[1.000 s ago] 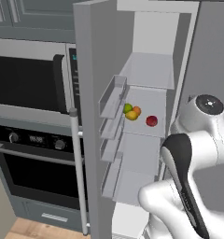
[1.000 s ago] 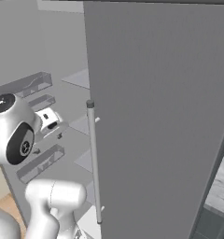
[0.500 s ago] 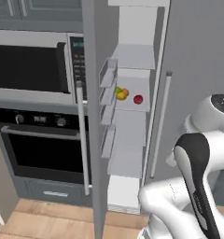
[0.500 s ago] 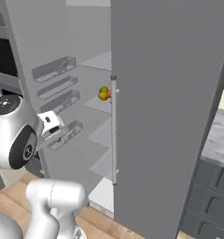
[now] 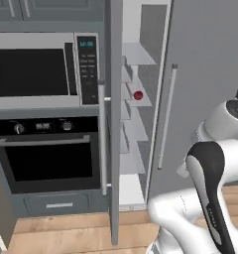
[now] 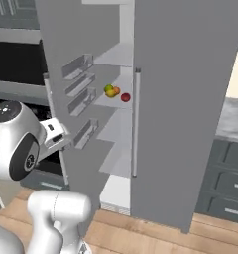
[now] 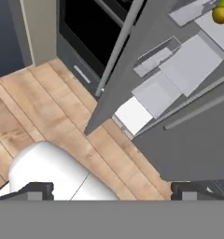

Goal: Take the tangerine and lemon from the highest rack and move them to the second highest rack where the pear and lime are located, to maximize freezer space. Close the freezer door after rearranging.

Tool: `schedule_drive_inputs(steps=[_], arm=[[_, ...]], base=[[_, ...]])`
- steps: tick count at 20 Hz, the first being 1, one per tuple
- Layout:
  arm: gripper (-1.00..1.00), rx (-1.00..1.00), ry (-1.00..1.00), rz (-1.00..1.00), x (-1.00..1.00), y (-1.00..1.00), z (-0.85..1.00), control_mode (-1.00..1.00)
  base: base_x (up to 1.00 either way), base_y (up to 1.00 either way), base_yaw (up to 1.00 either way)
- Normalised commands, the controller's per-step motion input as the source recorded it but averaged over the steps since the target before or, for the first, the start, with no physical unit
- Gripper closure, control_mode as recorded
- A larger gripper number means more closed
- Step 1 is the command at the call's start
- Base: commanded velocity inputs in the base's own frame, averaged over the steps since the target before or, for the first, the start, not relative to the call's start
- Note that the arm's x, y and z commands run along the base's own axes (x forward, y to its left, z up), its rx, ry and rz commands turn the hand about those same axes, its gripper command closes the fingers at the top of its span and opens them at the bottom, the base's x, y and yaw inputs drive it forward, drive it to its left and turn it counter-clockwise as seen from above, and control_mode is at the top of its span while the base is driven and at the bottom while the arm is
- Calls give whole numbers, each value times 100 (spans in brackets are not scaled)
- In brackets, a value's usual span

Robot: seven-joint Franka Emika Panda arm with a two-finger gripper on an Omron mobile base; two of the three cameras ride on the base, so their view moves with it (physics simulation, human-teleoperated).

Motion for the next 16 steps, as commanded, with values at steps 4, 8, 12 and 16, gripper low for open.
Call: schedule_drive_inputs(steps=[4,8,12,16], arm=[[-100,0,0,0,0,0,0,100],[-100,0,0,0,0,0,0,100],[-100,0,0,0,0,0,0,100],[-100,0,0,0,0,0,0,100]], base=[[-8,100,-29],[-1,99,-24],[3,90,-30],[29,67,-38]])
